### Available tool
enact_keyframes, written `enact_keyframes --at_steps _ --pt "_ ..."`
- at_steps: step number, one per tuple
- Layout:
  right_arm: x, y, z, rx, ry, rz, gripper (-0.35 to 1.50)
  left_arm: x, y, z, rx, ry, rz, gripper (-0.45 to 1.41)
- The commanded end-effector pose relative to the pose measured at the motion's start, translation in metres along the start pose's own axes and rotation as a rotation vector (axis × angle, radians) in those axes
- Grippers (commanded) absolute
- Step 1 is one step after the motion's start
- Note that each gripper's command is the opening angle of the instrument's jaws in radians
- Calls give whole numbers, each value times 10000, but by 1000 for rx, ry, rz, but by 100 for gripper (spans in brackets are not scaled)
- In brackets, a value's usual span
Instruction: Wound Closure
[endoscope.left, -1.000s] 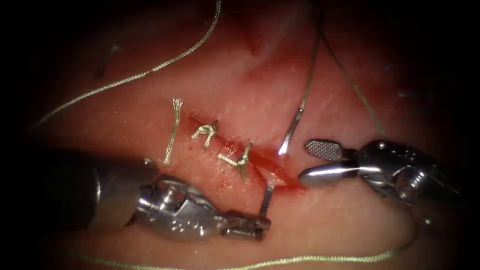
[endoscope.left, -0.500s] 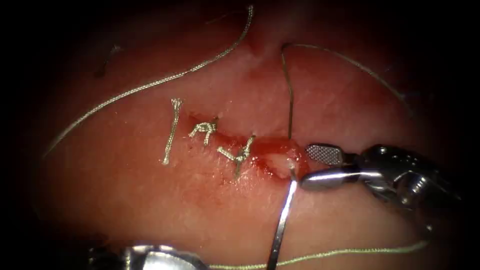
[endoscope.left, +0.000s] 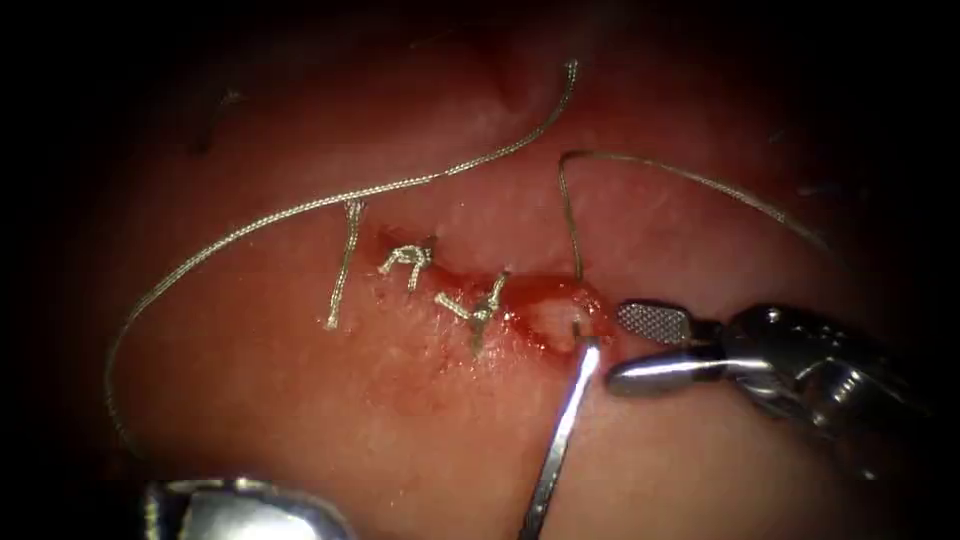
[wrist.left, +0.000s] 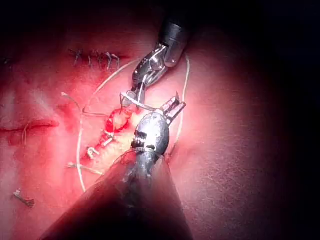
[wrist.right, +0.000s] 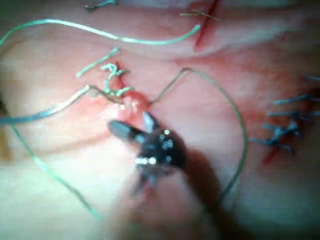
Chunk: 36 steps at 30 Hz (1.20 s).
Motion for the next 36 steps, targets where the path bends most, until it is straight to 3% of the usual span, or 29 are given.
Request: enact_keyframes --at_steps 1,10,20,28,33,36 --pt "-5 1 4 5 -2 -3 128 0 -10 2 20 -3 19 -45" --pt "-11 -13 4 16 -6 -7 125 50 -86 -27 148 -18 134 -45" --pt "-13 -20 3 25 3 4 123 83 -127 -48 233 3 187 -45" --pt "-7 -27 1 36 20 82 123 76 -126 -61 267 -15 203 -45" --pt "-6 -27 -1 35 29 155 125 65 -114 -51 280 -31 213 -45" --pt "-7 -28 -4 51 25 -17 121 44 -96 -37 271 -36 236 -45"
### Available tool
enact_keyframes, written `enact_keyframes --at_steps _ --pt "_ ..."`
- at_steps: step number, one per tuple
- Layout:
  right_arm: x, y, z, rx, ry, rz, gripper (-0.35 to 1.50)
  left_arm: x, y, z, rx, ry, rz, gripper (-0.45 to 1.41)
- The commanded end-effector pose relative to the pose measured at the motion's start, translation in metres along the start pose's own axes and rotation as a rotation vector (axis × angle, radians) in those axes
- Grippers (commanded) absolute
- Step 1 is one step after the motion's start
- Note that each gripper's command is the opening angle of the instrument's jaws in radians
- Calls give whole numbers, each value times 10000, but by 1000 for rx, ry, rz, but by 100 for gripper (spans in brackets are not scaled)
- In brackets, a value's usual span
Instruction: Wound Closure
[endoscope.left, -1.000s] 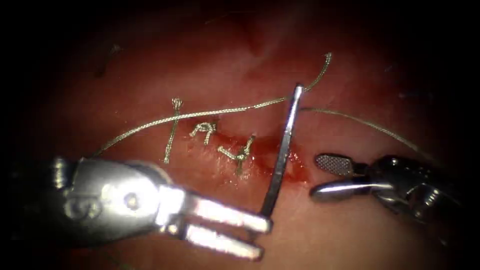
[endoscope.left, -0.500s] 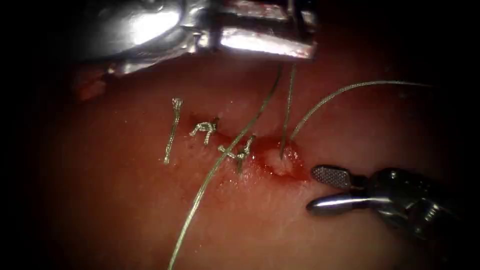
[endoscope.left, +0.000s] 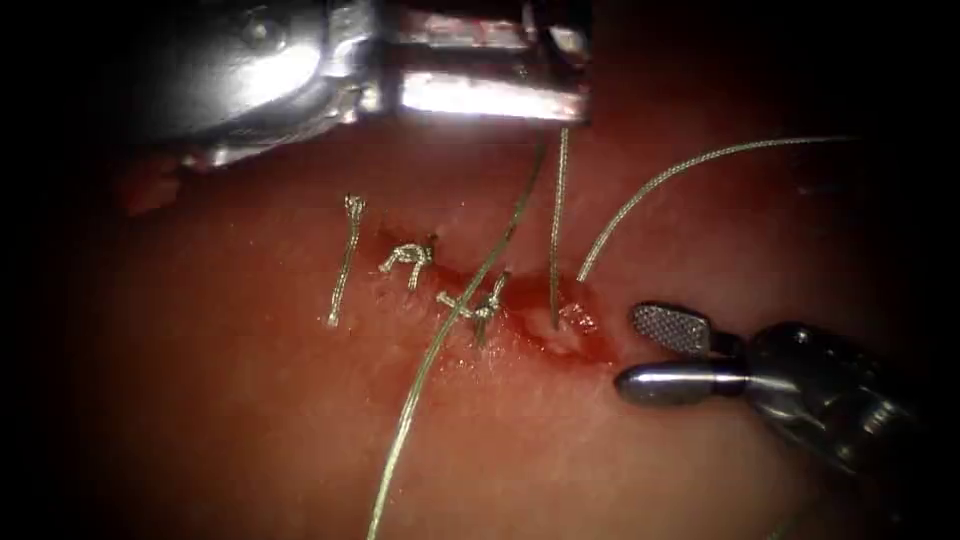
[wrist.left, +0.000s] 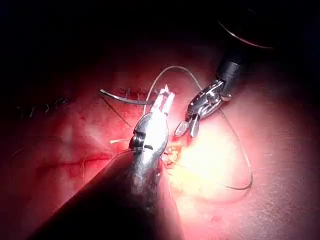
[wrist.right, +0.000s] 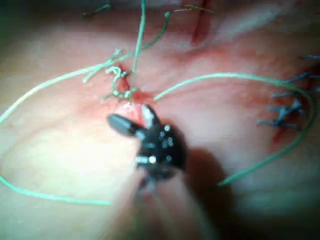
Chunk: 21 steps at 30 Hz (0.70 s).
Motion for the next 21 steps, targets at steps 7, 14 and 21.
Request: enact_keyframes --at_steps 7,14,21 --pt "3 -2 1 37 -17 -18 123 -60 56 26 -36 -40 47 -45" --pt "10 -3 -8 47 -25 119 103 -106 89 42 -55 -87 68 -45" --pt "16 -2 -16 115 -18 306 96 -124 104 57 -70 -129 90 -45"
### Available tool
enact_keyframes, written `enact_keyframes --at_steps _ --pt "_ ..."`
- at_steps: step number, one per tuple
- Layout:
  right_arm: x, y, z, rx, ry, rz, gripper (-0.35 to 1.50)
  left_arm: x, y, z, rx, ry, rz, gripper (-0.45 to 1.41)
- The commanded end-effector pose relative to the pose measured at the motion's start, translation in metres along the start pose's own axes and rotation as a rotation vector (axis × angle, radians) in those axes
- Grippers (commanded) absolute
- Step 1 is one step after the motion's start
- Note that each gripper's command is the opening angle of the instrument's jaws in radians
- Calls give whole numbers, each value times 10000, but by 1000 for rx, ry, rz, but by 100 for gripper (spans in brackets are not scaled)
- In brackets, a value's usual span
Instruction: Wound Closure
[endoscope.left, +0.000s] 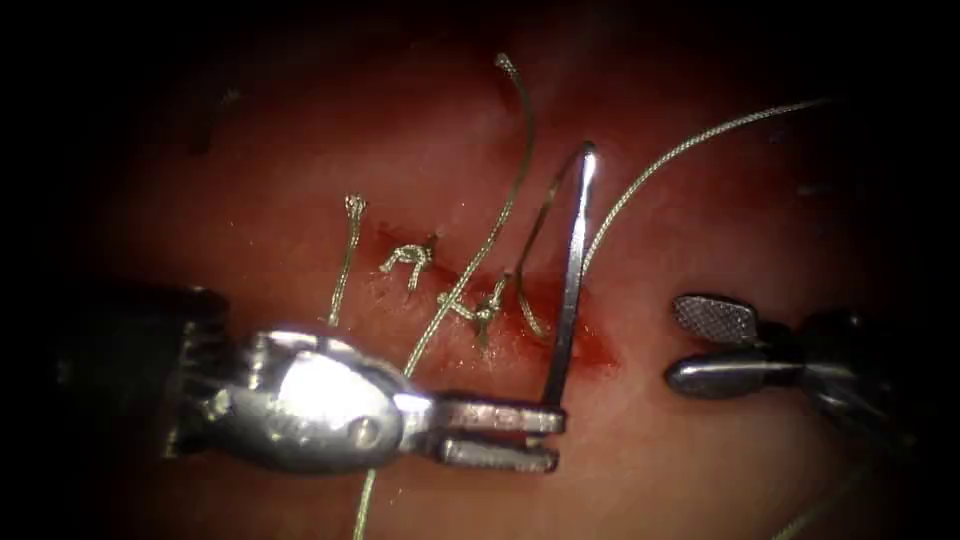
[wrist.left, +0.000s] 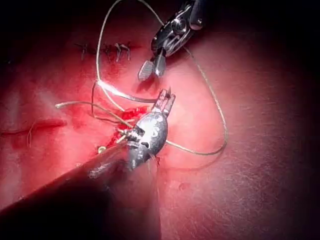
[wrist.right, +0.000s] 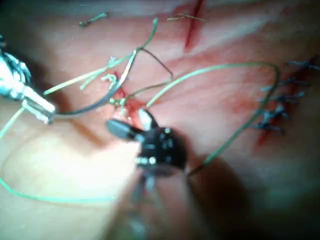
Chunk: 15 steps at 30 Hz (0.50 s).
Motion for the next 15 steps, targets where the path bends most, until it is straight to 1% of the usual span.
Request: enact_keyframes --at_steps 1,3,4,7,11,12,15 --pt "2 4 12 13 -3 15 101 -5 0 10 -5 -7 -3 -45" --pt "4 4 18 20 -9 85 106 -6 2 15 -11 -17 47 -45" --pt "5 3 21 23 -13 113 106 -7 3 18 -14 -39 86 -45" --pt "7 2 34 36 -23 146 108 -9 7 25 -22 -91 157 -45" --pt "11 2 50 41 -29 208 111 -13 11 31 -16 -109 190 -45" --pt "12 3 54 33 -20 231 111 -13 11 31 -15 -109 197 -45" --pt "12 8 57 -6 10 235 111 -13 11 31 -12 -111 202 -45"
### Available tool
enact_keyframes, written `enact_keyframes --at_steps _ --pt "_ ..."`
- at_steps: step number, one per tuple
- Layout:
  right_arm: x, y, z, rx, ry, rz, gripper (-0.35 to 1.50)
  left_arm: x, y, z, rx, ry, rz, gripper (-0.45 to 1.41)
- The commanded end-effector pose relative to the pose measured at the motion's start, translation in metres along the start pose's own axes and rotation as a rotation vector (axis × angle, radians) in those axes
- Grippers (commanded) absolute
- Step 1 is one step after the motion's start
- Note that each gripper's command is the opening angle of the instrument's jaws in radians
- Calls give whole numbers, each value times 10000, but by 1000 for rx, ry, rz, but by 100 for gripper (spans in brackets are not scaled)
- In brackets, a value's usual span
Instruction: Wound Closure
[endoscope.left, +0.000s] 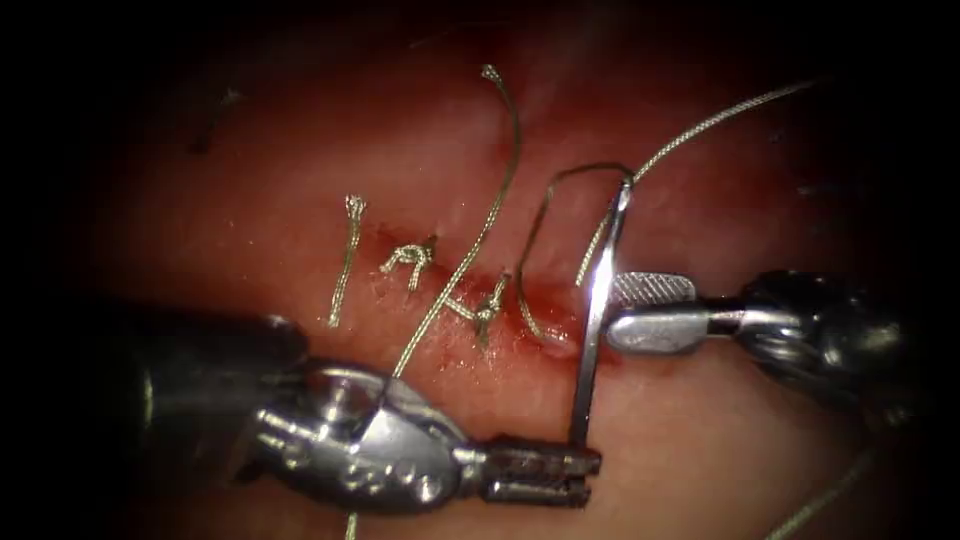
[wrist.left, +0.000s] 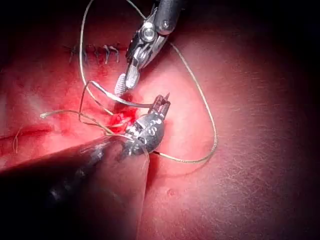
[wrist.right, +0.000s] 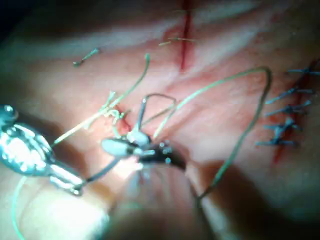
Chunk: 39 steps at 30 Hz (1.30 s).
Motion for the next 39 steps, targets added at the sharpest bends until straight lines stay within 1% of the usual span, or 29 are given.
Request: enact_keyframes --at_steps 1,4,8,14,19,24,26,27,31,33,35,36,37,38,39 --pt "2 8 9 -14 2 -5 111 -3 0 7 4 -1 1 -45" --pt "3 14 5 -39 -9 -7 110 -2 0 6 2 -4 1 -45" --pt "3 15 1 -47 0 -8 110 -1 1 7 2 -8 6 -45" --pt "1 11 11 -48 3 -7 110 2 3 9 6 -12 11 -45" --pt "1 12 19 -51 9 4 103 4 4 10 5 -15 17 -45" --pt "-5 21 24 -54 12 6 100 5 5 10 5 -15 16 -45" --pt "-6 23 26 -55 13 10 93 5 5 10 5 -15 16 -45" --pt "-6 23 26 -56 14 10 93 5 5 10 5 -16 16 -45" --pt "-4 22 30 -57 16 12 83 8 5 11 5 -19 21 -45" --pt "-3 22 30 -56 15 13 73 8 6 11 5 -19 21 -45" --pt "-1 21 30 -58 18 20 56 9 6 11 5 -20 21 -45" --pt "-1 21 29 -60 17 39 44 9 6 11 5 -20 21 -45" --pt "-1 20 29 -62 15 56 19 9 6 11 6 -20 21 -45" --pt "-1 20 29 -62 16 80 -35 9 6 11 6 -20 21 -45" --pt "-1 20 30 -62 16 80 -35 9 6 11 6 -20 21 -45"
